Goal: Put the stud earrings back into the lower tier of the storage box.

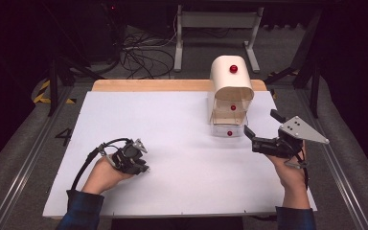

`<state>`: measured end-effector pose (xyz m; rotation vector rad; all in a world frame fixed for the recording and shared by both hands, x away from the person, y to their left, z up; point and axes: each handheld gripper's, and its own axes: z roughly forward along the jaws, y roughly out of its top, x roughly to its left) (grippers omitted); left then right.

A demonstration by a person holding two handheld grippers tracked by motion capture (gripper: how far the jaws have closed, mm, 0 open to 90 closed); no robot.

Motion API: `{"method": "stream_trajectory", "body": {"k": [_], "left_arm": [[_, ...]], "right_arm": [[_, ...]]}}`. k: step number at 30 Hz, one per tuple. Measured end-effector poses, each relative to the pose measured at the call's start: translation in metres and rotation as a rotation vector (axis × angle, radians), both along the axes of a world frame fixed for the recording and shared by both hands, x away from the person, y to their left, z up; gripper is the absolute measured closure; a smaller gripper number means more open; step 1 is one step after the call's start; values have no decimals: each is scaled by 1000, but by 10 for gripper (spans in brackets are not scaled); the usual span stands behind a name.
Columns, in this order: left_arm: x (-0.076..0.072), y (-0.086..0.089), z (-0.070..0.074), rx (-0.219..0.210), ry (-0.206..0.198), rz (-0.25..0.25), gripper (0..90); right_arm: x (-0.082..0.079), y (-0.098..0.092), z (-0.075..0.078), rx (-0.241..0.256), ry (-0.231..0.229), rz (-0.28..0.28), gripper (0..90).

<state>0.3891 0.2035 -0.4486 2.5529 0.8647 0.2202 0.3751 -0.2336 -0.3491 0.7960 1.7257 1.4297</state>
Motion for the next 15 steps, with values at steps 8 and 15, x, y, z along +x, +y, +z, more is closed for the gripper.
{"method": "stream_trajectory", "body": {"k": [8, 15], "left_arm": [[-4, -9, 1, 62, -27, 13, 756], [-4, -14, 2, 99, -19, 3, 798]], "right_arm": [[-1, 1, 1, -6, 1, 2, 24], [-1, 0, 1, -7, 7, 3, 25]]}}
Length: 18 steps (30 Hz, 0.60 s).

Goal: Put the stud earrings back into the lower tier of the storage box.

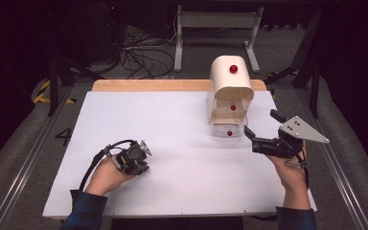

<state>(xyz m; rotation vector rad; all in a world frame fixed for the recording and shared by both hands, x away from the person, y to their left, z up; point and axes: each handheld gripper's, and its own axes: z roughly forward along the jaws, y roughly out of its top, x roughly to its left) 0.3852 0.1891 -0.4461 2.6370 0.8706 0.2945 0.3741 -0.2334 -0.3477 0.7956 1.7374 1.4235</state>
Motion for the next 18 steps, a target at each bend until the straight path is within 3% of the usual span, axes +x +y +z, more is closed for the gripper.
{"method": "stream_trajectory", "body": {"k": [14, 18], "left_arm": [[-1, -2, 0, -4, 10, 15, 865], [0, 0, -1, -28, 3, 11, 866]], "right_arm": [[0, 0, 1, -9, 8, 10, 26], [0, 0, 0, -8, 11, 8, 27]]}}
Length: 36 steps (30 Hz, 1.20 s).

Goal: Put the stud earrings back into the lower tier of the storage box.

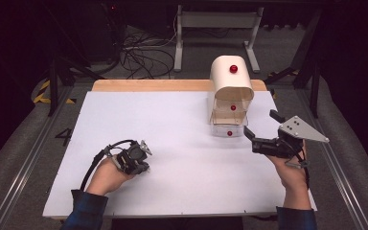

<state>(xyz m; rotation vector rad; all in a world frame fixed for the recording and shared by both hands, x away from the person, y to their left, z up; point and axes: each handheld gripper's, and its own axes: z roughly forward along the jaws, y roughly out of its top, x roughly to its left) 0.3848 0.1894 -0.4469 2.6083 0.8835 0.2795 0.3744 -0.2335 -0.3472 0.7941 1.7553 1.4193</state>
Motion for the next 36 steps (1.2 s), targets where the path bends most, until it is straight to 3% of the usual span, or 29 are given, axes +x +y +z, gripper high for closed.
{"method": "stream_trajectory", "body": {"k": [17, 26, 36], "left_arm": [[-6, -4, 13, -81, -91, -7, 867], [-9, -10, 16, -143, -100, -37, 867], [-12, -17, 22, -201, -171, -27, 867]], "right_arm": [[0, -6, 0, 19, -2, -8, 32], [0, -6, 1, 24, -7, -1, 32], [-1, -8, 2, 31, -10, 3, 33]]}}
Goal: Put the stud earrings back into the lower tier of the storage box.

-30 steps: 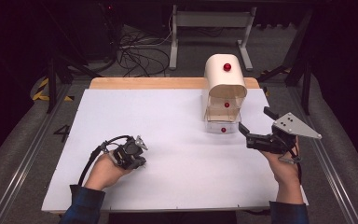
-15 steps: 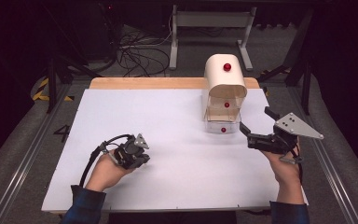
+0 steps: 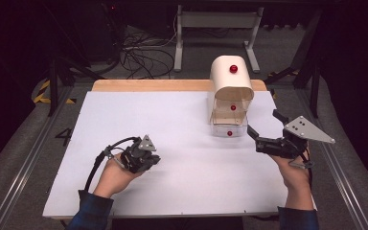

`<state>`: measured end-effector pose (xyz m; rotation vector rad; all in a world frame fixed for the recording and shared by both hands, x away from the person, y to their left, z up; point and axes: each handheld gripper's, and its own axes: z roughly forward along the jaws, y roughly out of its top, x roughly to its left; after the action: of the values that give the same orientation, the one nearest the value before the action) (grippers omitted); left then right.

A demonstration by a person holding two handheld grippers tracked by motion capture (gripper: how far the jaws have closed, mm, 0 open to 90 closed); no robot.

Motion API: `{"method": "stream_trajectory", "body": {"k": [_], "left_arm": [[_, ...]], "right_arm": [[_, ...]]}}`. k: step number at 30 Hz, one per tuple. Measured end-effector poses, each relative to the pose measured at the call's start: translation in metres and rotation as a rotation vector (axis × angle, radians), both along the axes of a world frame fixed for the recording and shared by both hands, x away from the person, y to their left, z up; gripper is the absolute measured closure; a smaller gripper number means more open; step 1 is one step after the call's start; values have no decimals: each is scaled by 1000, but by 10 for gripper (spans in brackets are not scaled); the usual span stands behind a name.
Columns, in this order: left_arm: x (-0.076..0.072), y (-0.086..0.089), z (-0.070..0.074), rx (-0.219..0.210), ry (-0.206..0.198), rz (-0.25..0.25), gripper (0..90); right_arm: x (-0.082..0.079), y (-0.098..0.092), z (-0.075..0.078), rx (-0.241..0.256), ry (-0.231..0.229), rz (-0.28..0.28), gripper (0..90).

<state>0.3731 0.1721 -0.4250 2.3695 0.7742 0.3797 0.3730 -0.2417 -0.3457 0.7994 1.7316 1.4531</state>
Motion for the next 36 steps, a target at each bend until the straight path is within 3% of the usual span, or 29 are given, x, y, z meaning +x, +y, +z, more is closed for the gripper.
{"method": "stream_trajectory", "body": {"k": [15, 36], "left_arm": [[-1, -12, 8, -90, -83, -22, 867], [3, -28, 14, -171, -126, -55, 867]], "right_arm": [[-1, -1, 1, 4, 0, 2, 34], [-1, 1, 0, 12, 0, 14, 35]]}}
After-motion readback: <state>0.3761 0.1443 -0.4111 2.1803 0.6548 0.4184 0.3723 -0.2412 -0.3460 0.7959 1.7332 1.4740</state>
